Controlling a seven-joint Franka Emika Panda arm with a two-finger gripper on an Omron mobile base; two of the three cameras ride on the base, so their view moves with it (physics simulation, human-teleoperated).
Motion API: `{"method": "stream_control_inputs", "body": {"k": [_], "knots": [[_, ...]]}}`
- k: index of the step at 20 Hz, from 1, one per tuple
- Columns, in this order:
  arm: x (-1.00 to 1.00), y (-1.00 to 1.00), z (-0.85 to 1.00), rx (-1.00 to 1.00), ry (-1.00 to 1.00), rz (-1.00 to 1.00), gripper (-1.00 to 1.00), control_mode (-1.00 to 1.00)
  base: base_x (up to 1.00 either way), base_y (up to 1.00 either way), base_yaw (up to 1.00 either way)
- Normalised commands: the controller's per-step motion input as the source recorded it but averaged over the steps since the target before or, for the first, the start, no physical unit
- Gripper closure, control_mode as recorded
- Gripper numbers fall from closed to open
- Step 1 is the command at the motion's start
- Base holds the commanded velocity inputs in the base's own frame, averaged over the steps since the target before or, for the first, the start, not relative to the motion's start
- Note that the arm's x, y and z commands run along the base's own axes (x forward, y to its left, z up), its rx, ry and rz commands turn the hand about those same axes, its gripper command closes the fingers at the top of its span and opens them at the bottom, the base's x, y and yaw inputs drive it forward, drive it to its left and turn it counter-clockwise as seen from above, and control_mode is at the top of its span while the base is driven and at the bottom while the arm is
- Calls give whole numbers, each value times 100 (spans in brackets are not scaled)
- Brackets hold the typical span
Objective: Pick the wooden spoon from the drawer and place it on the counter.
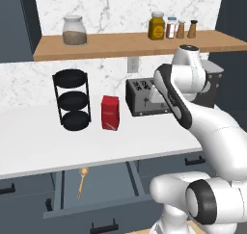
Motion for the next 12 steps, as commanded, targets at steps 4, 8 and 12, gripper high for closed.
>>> {"method": "stream_control_inputs", "body": {"k": [4,8,12], "knots": [[-34,0,0,0,-9,0,-100,-100,0,0,0],[-49,0,0,0,-1,1,-100,-100,0,0,0],[-44,0,0,0,0,0,-100,-100,0,0,0]]}}
